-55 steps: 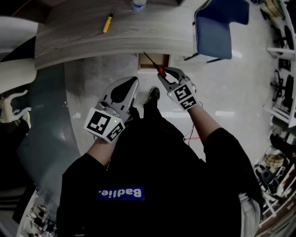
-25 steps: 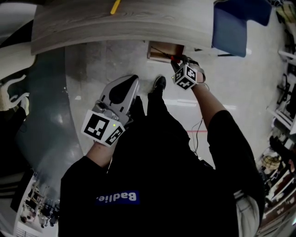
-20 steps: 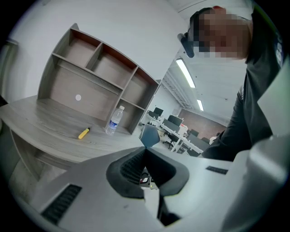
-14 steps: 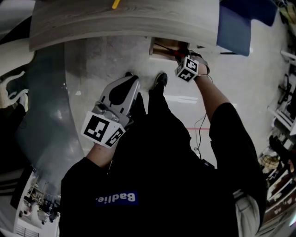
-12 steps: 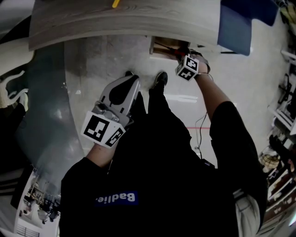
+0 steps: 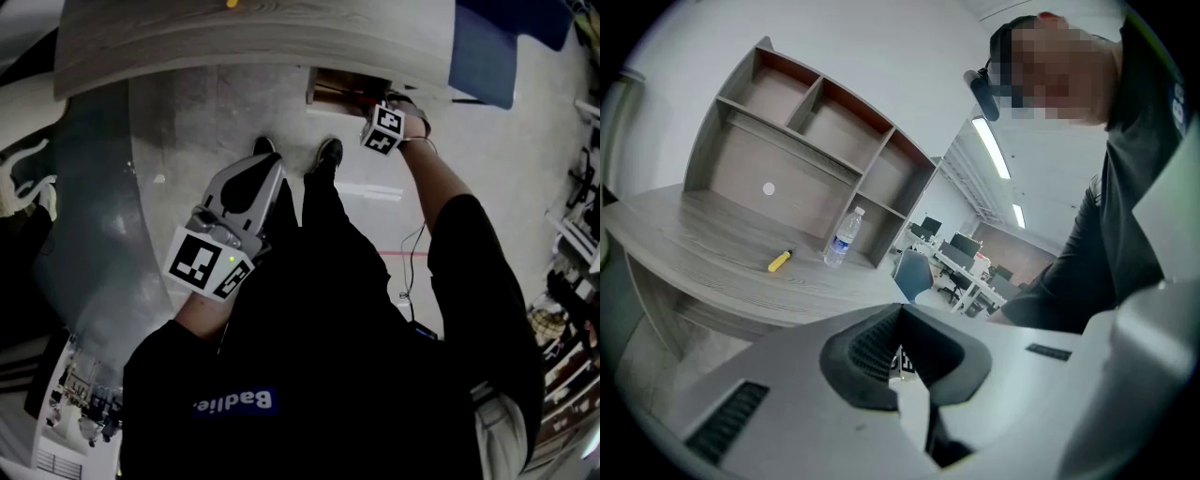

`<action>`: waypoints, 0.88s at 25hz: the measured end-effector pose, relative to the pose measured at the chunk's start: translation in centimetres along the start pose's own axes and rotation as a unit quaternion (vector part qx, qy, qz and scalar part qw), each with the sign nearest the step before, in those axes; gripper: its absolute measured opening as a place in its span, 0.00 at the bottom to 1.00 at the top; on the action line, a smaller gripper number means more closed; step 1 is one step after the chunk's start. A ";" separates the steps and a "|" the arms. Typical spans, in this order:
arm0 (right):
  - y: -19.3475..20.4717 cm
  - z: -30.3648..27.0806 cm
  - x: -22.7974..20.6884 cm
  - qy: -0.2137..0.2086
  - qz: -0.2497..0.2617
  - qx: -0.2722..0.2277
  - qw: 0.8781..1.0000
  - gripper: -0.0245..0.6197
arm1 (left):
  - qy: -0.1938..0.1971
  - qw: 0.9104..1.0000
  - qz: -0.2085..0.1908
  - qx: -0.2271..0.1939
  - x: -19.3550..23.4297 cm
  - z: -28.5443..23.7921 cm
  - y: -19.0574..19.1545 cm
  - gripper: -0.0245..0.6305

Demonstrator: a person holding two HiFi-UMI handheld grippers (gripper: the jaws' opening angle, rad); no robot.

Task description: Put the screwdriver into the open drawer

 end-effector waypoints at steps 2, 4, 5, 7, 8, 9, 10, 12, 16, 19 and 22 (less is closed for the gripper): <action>0.0 -0.4 -0.1 -0.002 0.006 0.004 1.000 0.22 | 0.000 1.000 0.001 0.002 0.1 -0.1 0.1 0.04; 0.0 -0.8 -0.2 -0.005 0.008 0.007 1.000 0.22 | 0.002 1.000 0.002 0.003 0.0 -0.2 0.2 0.04; 0.1 -1.0 -0.2 -0.007 0.008 0.009 1.000 0.22 | 0.003 1.000 0.002 0.003 -0.1 -0.3 0.3 0.04; 0.2 -1.4 0.0 -0.012 0.011 0.012 1.000 0.22 | 0.005 1.000 0.002 0.003 -0.2 -0.4 0.3 0.04; 0.2 -1.6 0.1 -0.015 0.013 0.014 1.000 0.22 | 0.005 1.000 0.001 0.003 -0.3 -0.5 0.3 0.04; 0.3 -1.8 0.1 -0.018 0.015 0.017 1.000 0.22 | 0.006 1.000 0.001 0.003 -0.4 -0.6 0.3 0.04; 0.3 -1.9 0.1 -0.021 0.019 0.021 0.999 0.22 | 0.007 1.000 0.002 0.004 -0.6 -0.7 0.2 0.04; 0.3 -2.1 0.2 -0.027 0.028 0.029 0.999 0.22 | 0.008 1.000 0.003 0.005 -0.7 -0.8 0.2 0.04; -0.1 -2.5 0.4 -0.022 0.051 0.041 0.998 0.23 | 0.009 1.000 0.004 0.005 -0.6 -0.6 0.2 0.04; 0.0 -2.7 0.3 -0.017 0.054 0.050 0.997 0.23 | 0.010 1.000 0.003 0.003 -0.8 -0.7 0.3 0.04; 0.0 -2.9 0.2 -0.014 0.055 0.062 0.996 0.23 | 0.011 1.000 0.001 0.003 -1.1 -0.4 0.3 0.04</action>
Point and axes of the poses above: the fingertips, and each gripper's own axes: z backward along the fingers, x to its left, y out of its underside, the point moved 5 cm from there along z, backward along the fingers, and after that the axes turned 10 degrees about -z, right-handed, at the moved point
